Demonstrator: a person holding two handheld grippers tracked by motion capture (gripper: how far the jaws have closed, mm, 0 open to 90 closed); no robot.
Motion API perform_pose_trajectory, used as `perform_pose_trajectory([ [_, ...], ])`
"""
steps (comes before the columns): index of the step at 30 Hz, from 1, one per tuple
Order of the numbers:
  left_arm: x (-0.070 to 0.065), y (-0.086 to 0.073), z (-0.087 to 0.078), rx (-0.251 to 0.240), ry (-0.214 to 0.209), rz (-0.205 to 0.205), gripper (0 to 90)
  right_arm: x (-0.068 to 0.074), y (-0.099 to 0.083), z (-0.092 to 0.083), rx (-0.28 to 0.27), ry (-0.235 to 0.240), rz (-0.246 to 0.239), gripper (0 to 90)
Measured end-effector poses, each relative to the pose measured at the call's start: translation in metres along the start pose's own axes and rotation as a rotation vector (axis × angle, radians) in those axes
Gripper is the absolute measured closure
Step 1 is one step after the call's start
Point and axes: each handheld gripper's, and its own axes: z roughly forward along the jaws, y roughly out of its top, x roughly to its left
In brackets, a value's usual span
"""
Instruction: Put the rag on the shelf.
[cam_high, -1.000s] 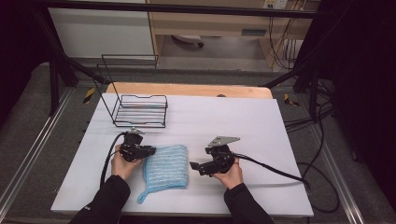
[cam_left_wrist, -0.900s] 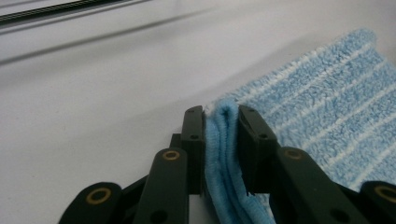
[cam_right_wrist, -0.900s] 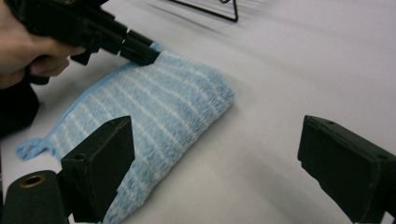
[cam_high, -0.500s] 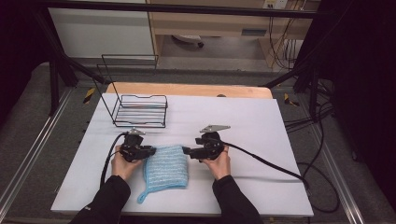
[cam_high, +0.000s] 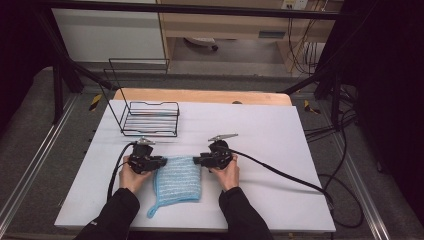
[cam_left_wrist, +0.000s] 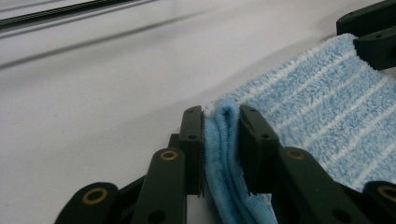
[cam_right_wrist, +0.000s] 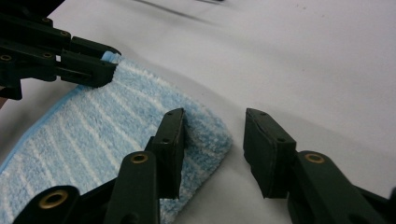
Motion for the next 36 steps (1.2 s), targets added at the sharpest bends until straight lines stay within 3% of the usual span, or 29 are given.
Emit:
perform_pose_trajectory([
  [10,0.001,-0.001,0.000,-0.009,-0.002,-0.001,72.0,0.001,-0.003,0.003,0.013,0.025,-0.012,73.8],
  [16,0.005,-0.002,-0.001,-0.018,-0.033,-0.032,73.1,0.002,-0.003,0.003,0.017,0.040,0.005,81.1],
  [24,0.005,-0.002,-0.005,-0.044,-0.045,-0.046,76.4,0.003,0.000,-0.003,0.011,0.043,0.009,82.6],
  [36,-0.002,0.000,-0.027,-0.147,-0.079,-0.034,77.0,0.015,0.007,-0.028,-0.046,0.054,-0.023,82.8],
])
